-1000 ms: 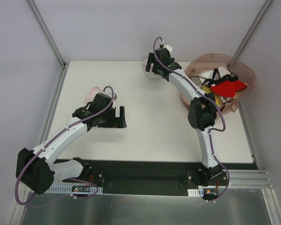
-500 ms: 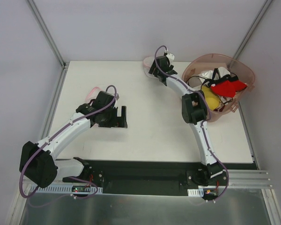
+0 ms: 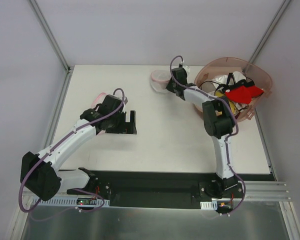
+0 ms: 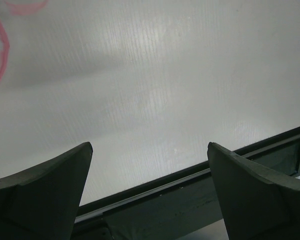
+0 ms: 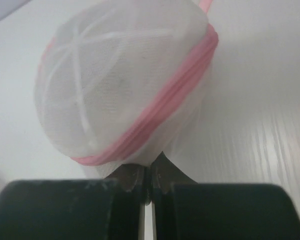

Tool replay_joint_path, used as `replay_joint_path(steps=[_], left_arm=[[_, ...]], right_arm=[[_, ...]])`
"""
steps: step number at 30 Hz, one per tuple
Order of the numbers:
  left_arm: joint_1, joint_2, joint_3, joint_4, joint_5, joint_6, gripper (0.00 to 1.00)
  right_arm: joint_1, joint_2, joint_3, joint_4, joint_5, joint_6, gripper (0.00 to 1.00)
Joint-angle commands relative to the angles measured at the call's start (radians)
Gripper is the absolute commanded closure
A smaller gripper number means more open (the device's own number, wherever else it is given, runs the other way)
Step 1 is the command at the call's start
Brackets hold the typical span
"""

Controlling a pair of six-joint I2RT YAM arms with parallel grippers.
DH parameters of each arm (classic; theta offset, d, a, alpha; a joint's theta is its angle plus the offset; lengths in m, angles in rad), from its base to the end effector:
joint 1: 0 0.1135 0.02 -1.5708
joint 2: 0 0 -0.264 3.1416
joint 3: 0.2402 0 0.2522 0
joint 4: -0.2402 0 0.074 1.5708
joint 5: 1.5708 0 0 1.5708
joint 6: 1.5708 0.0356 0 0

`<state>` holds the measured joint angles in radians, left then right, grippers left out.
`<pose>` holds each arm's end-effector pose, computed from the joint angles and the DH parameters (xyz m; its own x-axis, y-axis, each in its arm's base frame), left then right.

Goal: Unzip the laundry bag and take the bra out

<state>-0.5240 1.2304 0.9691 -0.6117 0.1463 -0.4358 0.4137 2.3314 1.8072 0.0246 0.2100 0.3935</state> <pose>0.2175 -0.1317 0.2733 -0.8446 0.0058 -0.5353 0.2422 0.8959 -0.3725 0.4971 0.2101 0.1819 -0.4916 0.1937 -0.8490 -0.0402 0.9689 0.2443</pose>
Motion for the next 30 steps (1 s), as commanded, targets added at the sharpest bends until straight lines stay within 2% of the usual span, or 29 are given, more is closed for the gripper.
replay_joint_path(steps=[1,2,3,5,9,11,12,14,15,18,21,26,30], left_arm=[[-0.004,-0.08,0.088,-0.005,-0.108,0.005,0.01],[-0.004,-0.098,0.091,-0.005,-0.126,0.011,0.01],[-0.002,-0.107,0.098,-0.005,-0.142,0.015,0.01],[-0.001,-0.129,0.102,-0.006,-0.169,0.023,0.01],[-0.001,-0.163,0.091,-0.005,-0.149,0.008,0.01],[-0.001,-0.189,0.086,0.007,-0.084,-0.004,0.01],[-0.001,-0.196,0.074,0.018,-0.065,-0.01,0.01],[-0.002,-0.207,0.059,0.036,-0.015,-0.015,0.01],[-0.002,-0.203,0.045,0.055,-0.002,-0.017,0.01],[-0.004,-0.172,0.03,0.073,0.021,-0.026,0.01],[-0.014,-0.154,0.008,0.098,0.045,-0.023,0.01],[-0.019,-0.053,-0.061,0.196,0.046,-0.046,0.01],[-0.037,0.056,-0.131,0.355,0.134,-0.077,0.01]], right_arm=[[0.049,-0.318,-0.263,0.107,-0.098,0.021,0.99],[0.066,-0.414,-0.32,0.107,-0.106,0.019,0.99],[0.079,-0.458,-0.451,0.109,-0.107,0.019,0.99],[0.118,-0.585,-0.563,0.107,-0.115,0.01,0.99],[0.218,-0.769,-0.778,0.008,-0.12,-0.007,0.99],[0.298,-0.835,-0.891,-0.02,-0.113,0.002,0.99],[0.324,-0.893,-0.919,-0.084,-0.113,0.005,0.85],[0.394,-0.947,-0.956,-0.162,-0.077,0.019,0.33],[0.411,-0.975,-0.968,-0.213,-0.064,0.019,0.21],[0.439,-1.122,-1.034,-0.259,-0.011,0.025,0.12],[0.43,-1.248,-1.065,-0.34,0.097,-0.001,0.11],[0.41,-1.294,-1.019,-0.403,0.114,-0.041,0.11],[0.41,-1.284,-0.999,-0.382,0.072,-0.001,0.12]])
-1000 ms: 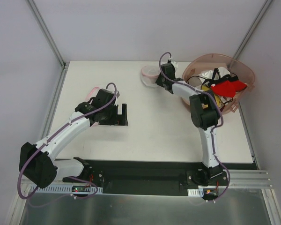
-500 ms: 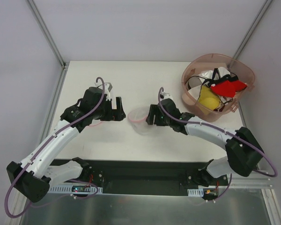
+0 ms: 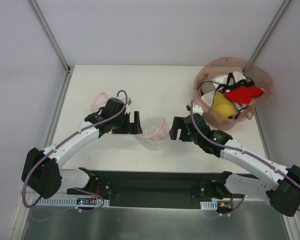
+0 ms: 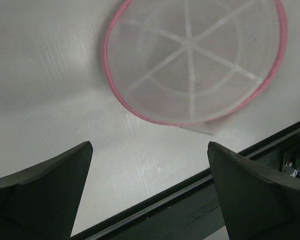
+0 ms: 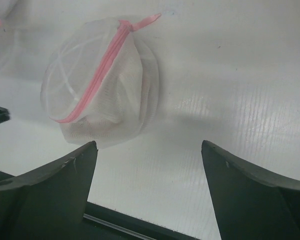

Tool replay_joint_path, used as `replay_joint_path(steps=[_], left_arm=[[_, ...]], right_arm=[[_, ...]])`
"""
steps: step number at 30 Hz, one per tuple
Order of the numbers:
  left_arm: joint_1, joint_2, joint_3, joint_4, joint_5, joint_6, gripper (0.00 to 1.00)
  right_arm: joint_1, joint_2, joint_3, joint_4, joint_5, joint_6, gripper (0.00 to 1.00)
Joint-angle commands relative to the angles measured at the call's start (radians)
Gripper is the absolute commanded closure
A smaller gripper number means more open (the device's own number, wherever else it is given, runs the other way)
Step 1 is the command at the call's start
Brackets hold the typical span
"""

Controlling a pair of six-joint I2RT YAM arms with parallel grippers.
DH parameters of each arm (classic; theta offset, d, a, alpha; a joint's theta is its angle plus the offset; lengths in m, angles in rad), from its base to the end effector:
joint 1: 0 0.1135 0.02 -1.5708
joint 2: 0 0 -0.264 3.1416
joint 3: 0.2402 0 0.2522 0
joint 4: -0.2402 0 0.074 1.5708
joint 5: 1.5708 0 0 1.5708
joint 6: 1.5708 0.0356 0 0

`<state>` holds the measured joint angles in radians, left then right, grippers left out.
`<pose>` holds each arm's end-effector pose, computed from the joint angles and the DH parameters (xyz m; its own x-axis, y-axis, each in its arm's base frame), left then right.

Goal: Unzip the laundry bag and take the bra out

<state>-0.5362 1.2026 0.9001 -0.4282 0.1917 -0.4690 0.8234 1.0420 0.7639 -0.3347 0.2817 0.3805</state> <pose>0.2182 -0.1375 0.2714 -0.7936 -0.0445 -0.6068 0.2969 0.8422 -0.4500 0.1618 0.1600 0.2697 -0.5672 -0.0872 -0.8189 -0.3654 0.9178 0.1554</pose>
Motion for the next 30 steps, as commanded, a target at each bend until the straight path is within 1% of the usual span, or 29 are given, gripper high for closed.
replay_joint_path(steps=[1,2,3,5,7,9,10,11,12,13,14,15,16,18,19,20,21,22,23,24,25,26,27,28,29,30], left_arm=[[-0.042,0.113,-0.073,0.215,0.124,-0.031,0.01],[-0.063,0.127,-0.075,0.25,0.13,0.008,0.01],[-0.121,0.14,-0.072,0.258,0.132,0.029,0.01],[-0.184,0.161,-0.069,0.27,0.132,0.105,0.01],[-0.229,0.205,-0.055,0.272,0.111,0.118,0.01],[-0.235,0.256,-0.026,0.275,0.081,0.118,0.01],[-0.24,0.308,-0.011,0.275,0.081,0.118,0.03],[-0.243,0.331,0.025,0.273,0.075,0.113,0.09],[-0.246,0.35,0.043,0.273,0.074,0.104,0.35],[-0.251,0.371,0.058,0.273,0.083,0.096,0.48],[-0.252,0.376,0.086,0.273,0.089,0.07,0.66],[-0.252,0.374,0.097,0.273,0.081,0.046,1.0],[-0.251,0.362,0.102,0.273,0.092,0.021,1.0],[-0.252,0.336,0.115,0.275,0.133,-0.049,1.0],[-0.252,0.3,0.115,0.276,0.141,-0.084,1.0],[-0.255,0.278,0.117,0.282,0.159,-0.155,1.0],[-0.258,0.253,0.115,0.293,0.19,-0.184,1.0],[-0.26,0.205,0.111,0.304,0.187,-0.216,1.0],[-0.265,0.18,0.099,0.327,0.189,-0.264,0.97],[-0.263,0.145,0.094,0.338,0.192,-0.27,0.82],[-0.263,0.129,0.091,0.339,0.189,-0.266,0.59],[-0.265,0.121,0.083,0.338,0.181,-0.225,0.15],[-0.26,0.114,0.079,0.327,0.177,-0.194,0.07],[-0.252,0.097,0.077,0.307,0.157,-0.151,0.05],[-0.245,0.083,0.066,0.274,0.149,-0.139,0.01],[-0.226,0.043,0.053,0.266,0.141,-0.128,0.01]], right_arm=[[0.0,0.004,0.035,-0.017,-0.012,0.021,0.12],[-0.001,0.003,0.032,-0.014,-0.013,0.044,0.12],[0.0,-0.002,0.029,-0.015,-0.013,0.05,0.12],[0.0,-0.013,0.023,-0.021,-0.018,0.058,0.11],[-0.001,-0.029,0.02,-0.026,-0.015,0.052,0.1],[-0.001,-0.036,0.023,-0.039,-0.009,0.038,0.11],[-0.006,-0.04,0.028,-0.044,-0.009,0.035,0.11],[-0.01,-0.046,0.034,-0.053,-0.006,0.034,0.12],[-0.01,-0.053,0.034,-0.058,-0.004,0.032,0.13],[-0.015,-0.071,0.035,-0.063,0.002,0.032,0.14],[-0.017,-0.083,0.035,-0.069,0.005,0.029,0.15],[-0.021,-0.094,0.035,-0.084,0.005,0.02,0.16],[-0.03,-0.106,0.035,-0.095,0.005,0.014,0.16],[-0.043,-0.152,0.031,-0.136,0.007,-0.003,0.17],[-0.061,-0.171,0.028,-0.15,0.008,-0.02,0.17],[-0.072,-0.201,0.025,-0.173,0.004,-0.025,0.17],[-0.081,-0.22,0.015,-0.182,0.001,-0.031,0.17],[-0.098,-0.23,0.012,-0.188,-0.001,-0.04,0.17],[-0.099,-0.237,0.011,-0.193,-0.001,-0.041,0.16],[-0.099,-0.231,0.011,-0.193,-0.003,-0.043,0.15],[-0.101,-0.221,0.009,-0.19,-0.015,-0.042,0.14],[-0.101,-0.202,0.014,-0.169,-0.033,-0.043,0.13],[-0.099,-0.159,0.021,-0.158,-0.073,-0.046,0.12],[-0.098,-0.13,0.031,-0.147,-0.091,-0.051,0.11],[-0.096,-0.103,0.053,-0.127,-0.107,-0.063,0.1],[-0.092,-0.08,0.067,-0.121,-0.119,-0.074,0.09]])
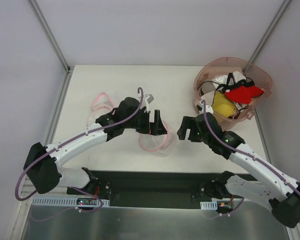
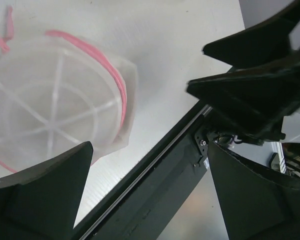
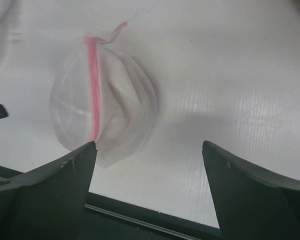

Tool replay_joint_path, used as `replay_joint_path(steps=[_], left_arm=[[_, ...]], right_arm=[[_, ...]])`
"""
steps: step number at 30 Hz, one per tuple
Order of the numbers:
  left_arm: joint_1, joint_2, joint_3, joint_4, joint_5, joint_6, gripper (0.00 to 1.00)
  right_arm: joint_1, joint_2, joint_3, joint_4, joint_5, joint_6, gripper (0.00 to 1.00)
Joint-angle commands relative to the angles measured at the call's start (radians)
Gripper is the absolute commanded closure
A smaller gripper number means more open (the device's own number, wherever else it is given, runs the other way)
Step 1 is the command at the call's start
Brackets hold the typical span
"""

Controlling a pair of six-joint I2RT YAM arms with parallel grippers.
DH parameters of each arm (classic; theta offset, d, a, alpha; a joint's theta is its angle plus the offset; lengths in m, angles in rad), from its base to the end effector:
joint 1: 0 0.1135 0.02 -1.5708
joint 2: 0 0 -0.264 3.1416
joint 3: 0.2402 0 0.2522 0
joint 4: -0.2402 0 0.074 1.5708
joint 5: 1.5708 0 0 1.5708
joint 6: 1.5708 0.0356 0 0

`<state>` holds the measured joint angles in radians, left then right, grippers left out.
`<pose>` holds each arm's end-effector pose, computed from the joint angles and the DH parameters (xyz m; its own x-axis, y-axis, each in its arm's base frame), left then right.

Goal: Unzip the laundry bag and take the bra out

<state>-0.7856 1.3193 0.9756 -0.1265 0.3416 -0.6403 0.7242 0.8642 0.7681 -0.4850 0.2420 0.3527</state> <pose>0.2044 -0.2213 0.2944 -0.7811 -0.0148 -0.6242 0.5123 0.5562 -0.6543 0.1472 0.1188 0.2909 -0.5562 -0.0443 -0.8298 -0.3208 0.9326 0.1653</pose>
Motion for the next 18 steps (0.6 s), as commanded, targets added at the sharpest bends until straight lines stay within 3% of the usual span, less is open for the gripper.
replay_joint_path(steps=[1,7,10,12,13,14,15,18], left_arm=[[0.032,-0.098,-0.038,-0.042,-0.022,0.057,0.01],[0.179,-0.279,-0.169,-0.102,-0.064,0.053,0.04],[0.232,-0.342,-0.212,-0.142,-0.059,0.063,0.05],[0.264,-0.365,-0.221,-0.166,-0.064,0.074,0.04],[0.269,-0.37,-0.221,-0.198,-0.067,0.086,0.04],[0.273,-0.376,-0.219,-0.208,-0.073,0.088,0.04],[0.275,-0.388,-0.219,-0.219,-0.078,0.094,0.03],[0.276,-0.405,-0.204,-0.254,-0.072,0.123,0.01]], right_arm=[[0.021,0.145,0.08,0.037,-0.081,-0.052,0.09],[0.107,0.373,0.183,0.1,-0.082,-0.054,0.08],[0.126,0.468,0.215,0.155,-0.113,-0.035,0.14],[0.132,0.538,0.24,0.213,-0.16,-0.034,0.27],[0.136,0.561,0.255,0.226,-0.18,-0.046,0.39],[0.138,0.614,0.276,0.22,-0.203,-0.06,0.8],[0.138,0.634,0.308,0.204,-0.233,-0.076,0.98],[0.142,0.658,0.411,0.143,-0.331,-0.222,0.99]])
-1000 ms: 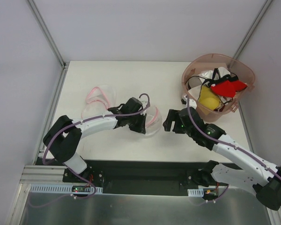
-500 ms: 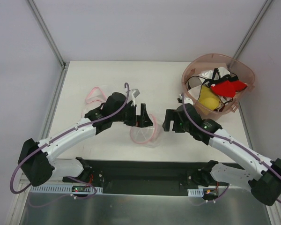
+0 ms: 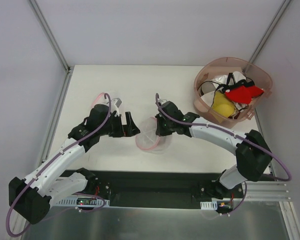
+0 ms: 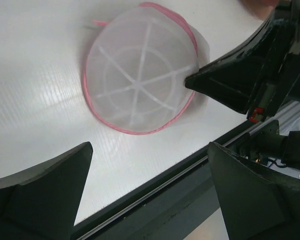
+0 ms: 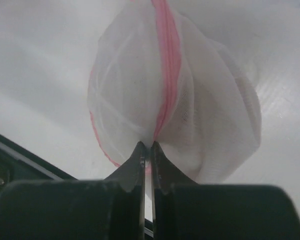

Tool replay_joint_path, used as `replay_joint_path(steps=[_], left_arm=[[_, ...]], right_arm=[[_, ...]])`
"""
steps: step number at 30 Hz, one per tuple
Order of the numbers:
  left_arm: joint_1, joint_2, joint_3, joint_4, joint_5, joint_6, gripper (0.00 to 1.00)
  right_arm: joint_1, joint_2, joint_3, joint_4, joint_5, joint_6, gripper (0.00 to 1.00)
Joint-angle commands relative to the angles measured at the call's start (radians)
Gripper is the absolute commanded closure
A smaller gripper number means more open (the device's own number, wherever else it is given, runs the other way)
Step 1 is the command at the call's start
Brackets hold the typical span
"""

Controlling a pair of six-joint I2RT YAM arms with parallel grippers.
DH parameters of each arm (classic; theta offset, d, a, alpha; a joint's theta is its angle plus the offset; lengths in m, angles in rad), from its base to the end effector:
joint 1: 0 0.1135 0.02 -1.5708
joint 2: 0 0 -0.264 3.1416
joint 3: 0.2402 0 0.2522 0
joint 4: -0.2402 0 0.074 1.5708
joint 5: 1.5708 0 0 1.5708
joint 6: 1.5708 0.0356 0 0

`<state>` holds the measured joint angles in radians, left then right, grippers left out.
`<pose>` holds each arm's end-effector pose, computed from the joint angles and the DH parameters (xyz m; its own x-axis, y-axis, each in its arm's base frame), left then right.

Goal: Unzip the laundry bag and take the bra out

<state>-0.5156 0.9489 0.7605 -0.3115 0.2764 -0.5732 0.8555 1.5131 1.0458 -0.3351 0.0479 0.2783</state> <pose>0.1806 -0.1135 0.2892 -0.7206 -0.1913 -0.6664 0.3474 0.7322 -0.5859 0.2155 0.2455 0.2415 -0.6546 -0.3350 -0.6777 -0.5745 0.8032 0.1578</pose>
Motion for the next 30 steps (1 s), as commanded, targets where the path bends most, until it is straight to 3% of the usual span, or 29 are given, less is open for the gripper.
replay_joint_path(steps=[1,4,7,8,9,10,11,14,19,25,30], left_arm=[[0.006,-0.039,0.019,-0.083,-0.009,0.079,0.01],[0.006,-0.055,0.045,-0.135,-0.026,0.12,0.01],[0.006,-0.061,0.054,-0.152,-0.013,0.16,0.01],[0.006,-0.061,0.059,-0.155,0.003,0.168,0.01],[0.006,-0.058,0.063,-0.165,0.004,0.174,0.01],[0.006,-0.056,0.066,-0.166,0.006,0.183,0.01],[0.006,-0.056,0.075,-0.172,0.007,0.187,0.01],[0.006,-0.052,0.088,-0.178,-0.006,0.179,0.01],[0.008,-0.045,0.088,-0.189,-0.072,0.15,0.01],[0.015,-0.042,0.092,-0.196,-0.121,0.142,0.01],[0.015,-0.032,0.091,-0.196,-0.115,0.144,0.01]], right_arm=[[0.014,-0.002,0.172,-0.021,-0.163,-0.213,0.99],[0.02,-0.033,0.244,-0.14,-0.276,-0.482,0.99],[0.02,-0.016,0.336,-0.295,-0.2,-0.666,0.97],[0.017,-0.005,0.368,-0.344,-0.168,-0.7,0.56],[0.016,0.004,0.376,-0.354,-0.078,-0.715,0.27],[0.013,0.018,0.378,-0.354,-0.048,-0.712,0.11],[0.005,0.019,0.375,-0.328,0.007,-0.7,0.01],[-0.038,0.01,0.323,-0.224,0.138,-0.497,0.0],[-0.041,-0.105,0.07,0.017,0.052,-0.089,0.05],[0.089,-0.203,-0.133,0.224,0.141,0.145,0.06],[0.139,-0.122,-0.159,0.315,0.223,0.254,0.09]])
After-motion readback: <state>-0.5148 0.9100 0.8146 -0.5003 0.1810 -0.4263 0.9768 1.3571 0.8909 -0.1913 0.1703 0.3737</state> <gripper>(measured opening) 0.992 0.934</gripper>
